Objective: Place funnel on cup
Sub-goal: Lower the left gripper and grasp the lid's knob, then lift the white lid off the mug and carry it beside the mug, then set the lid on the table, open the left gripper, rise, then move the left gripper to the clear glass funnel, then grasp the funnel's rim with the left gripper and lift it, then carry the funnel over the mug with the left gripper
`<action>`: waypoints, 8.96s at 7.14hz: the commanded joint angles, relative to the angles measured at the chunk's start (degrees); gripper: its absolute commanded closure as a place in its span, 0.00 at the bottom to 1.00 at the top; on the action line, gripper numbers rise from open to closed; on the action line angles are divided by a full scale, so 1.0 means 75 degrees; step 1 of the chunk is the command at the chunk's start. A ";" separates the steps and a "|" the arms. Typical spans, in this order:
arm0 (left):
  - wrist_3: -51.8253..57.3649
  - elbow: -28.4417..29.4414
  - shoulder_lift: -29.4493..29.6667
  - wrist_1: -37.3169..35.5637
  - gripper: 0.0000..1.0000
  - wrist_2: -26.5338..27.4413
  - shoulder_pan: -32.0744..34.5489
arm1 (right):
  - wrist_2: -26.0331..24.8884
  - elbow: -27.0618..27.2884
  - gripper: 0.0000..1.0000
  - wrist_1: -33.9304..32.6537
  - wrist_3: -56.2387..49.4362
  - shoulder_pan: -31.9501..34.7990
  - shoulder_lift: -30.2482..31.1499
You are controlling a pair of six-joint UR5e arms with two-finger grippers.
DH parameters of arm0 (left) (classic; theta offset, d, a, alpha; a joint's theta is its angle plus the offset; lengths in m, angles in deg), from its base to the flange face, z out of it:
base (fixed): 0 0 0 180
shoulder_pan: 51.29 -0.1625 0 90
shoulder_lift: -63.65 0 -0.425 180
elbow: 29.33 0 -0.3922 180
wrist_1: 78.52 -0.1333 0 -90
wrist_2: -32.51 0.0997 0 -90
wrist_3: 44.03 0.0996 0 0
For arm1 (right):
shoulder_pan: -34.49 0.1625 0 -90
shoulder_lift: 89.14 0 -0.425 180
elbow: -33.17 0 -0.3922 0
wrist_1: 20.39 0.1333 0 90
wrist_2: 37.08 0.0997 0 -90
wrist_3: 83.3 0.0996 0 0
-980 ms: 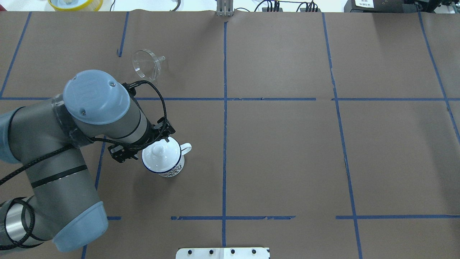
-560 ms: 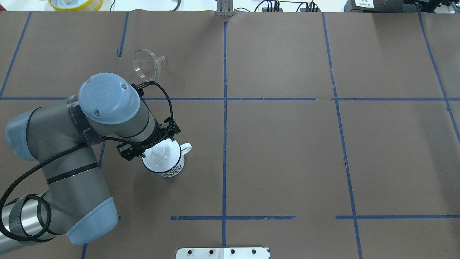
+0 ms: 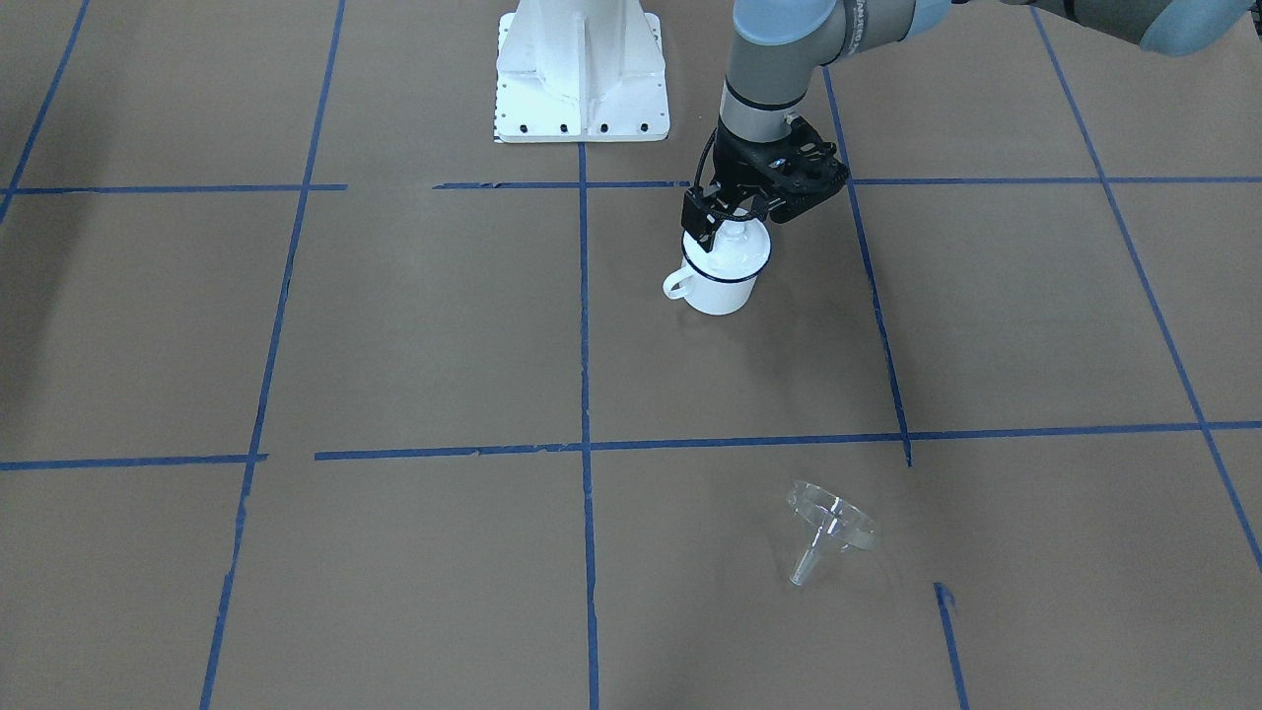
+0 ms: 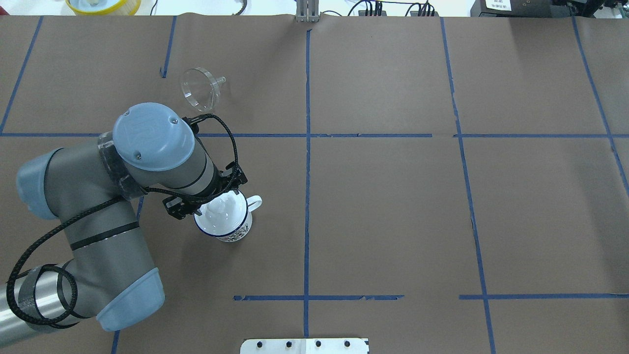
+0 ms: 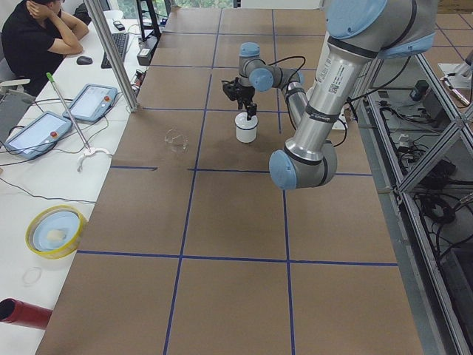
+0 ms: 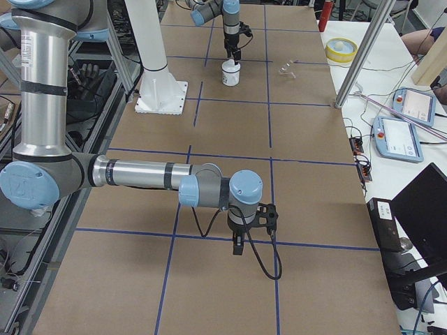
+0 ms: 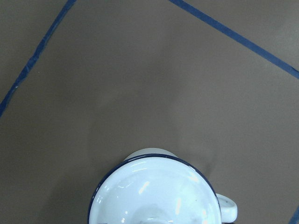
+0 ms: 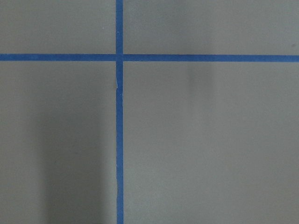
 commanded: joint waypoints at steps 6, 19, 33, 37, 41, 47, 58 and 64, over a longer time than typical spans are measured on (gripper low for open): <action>-0.0074 0.0003 -0.0016 0.0016 0.53 -0.0210 -0.0040 | 0.0000 -0.0002 0.00 0.0000 0.0000 0.0000 0.0000; 0.2131 -0.0583 -0.3379 0.2090 1.00 -0.0772 0.1378 | 0.0000 -0.0002 0.00 0.0000 0.0000 0.0000 0.0000; 0.1901 -0.0094 -0.2142 0.2231 0.00 -0.1277 0.2158 | 0.0000 -0.0002 0.00 0.0000 0.0000 0.0000 0.0000; -0.1230 0.2455 -0.1071 0.5879 0.00 -0.1277 0.2936 | 0.0000 -0.0002 0.00 0.0000 0.0000 0.0000 0.0000; -0.4480 0.4571 -0.0731 0.9986 0.00 0.1800 0.2308 | 0.0000 -0.0002 0.00 0.0000 0.0000 0.0000 0.0000; -0.4434 0.6177 0.0007 1.1251 0.16 0.2589 0.1964 | 0.0000 0.0010 0.00 0.0000 0.0000 0.0000 0.0000; -0.4178 0.5635 0.0336 1.1524 1.00 0.2662 0.2430 | 0.0000 0.0010 0.00 0.0000 0.0000 0.0000 0.0000; -0.2156 0.1814 0.0394 0.2612 1.00 -0.0676 0.2444 | 0.0000 0.0010 0.00 0.0000 0.0000 0.0000 0.0000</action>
